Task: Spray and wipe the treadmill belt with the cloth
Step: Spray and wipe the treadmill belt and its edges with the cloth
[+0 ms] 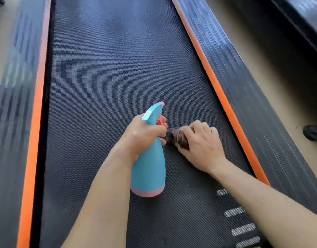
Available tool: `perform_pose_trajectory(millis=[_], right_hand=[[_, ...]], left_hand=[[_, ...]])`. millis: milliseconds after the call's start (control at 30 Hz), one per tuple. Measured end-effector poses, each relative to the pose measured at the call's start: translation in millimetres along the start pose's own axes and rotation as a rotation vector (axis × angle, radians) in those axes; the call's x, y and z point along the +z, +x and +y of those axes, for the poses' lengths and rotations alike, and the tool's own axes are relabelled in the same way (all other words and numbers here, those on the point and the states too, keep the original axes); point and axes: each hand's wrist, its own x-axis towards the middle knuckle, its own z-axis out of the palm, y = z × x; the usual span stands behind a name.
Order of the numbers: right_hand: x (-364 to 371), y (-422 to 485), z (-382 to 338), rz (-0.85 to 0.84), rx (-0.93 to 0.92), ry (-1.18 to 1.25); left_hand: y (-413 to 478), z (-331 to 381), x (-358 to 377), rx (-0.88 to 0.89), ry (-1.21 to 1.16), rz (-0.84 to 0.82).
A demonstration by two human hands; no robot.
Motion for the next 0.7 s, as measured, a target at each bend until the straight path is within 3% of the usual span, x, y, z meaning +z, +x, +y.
perform_pose_trajectory(millis=[67, 233, 467, 700], right_hand=[[2, 19, 9, 0.005, 0.002, -0.010], [9, 82, 12, -0.059, 0.281, -0.037], [-11, -26, 6, -0.026, 0.243, -0.015], [-1, 58, 20, 0.014, 0.332, -0.148]], left_hand=[[0, 1, 0, -0.002, 0.001, 0.004], [-4, 1, -6, 0.009, -0.020, 0.012], [-3, 3, 9, 0.023, -0.025, -0.074], [-7, 4, 12, 0.021, 0.039, -0.086]])
